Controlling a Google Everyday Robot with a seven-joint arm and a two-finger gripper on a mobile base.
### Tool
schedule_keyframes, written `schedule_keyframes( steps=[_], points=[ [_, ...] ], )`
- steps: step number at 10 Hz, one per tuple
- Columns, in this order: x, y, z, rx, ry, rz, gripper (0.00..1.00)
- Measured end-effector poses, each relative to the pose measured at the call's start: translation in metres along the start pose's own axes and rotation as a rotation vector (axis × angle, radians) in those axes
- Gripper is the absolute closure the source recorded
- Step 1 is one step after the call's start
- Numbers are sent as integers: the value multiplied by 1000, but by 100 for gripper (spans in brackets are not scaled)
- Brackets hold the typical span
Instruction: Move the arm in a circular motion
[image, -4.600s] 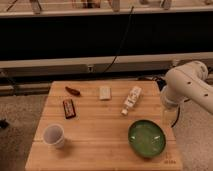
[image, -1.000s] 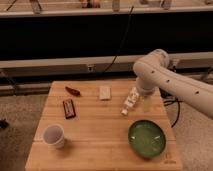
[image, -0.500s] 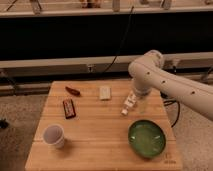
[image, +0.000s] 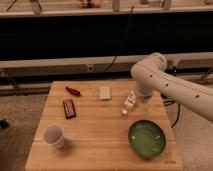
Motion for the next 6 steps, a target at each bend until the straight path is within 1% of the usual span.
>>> schedule_keyframes(
  steps=[6],
  points=[
    [-7, 6, 0, -6, -6, -21, 20]
  ],
)
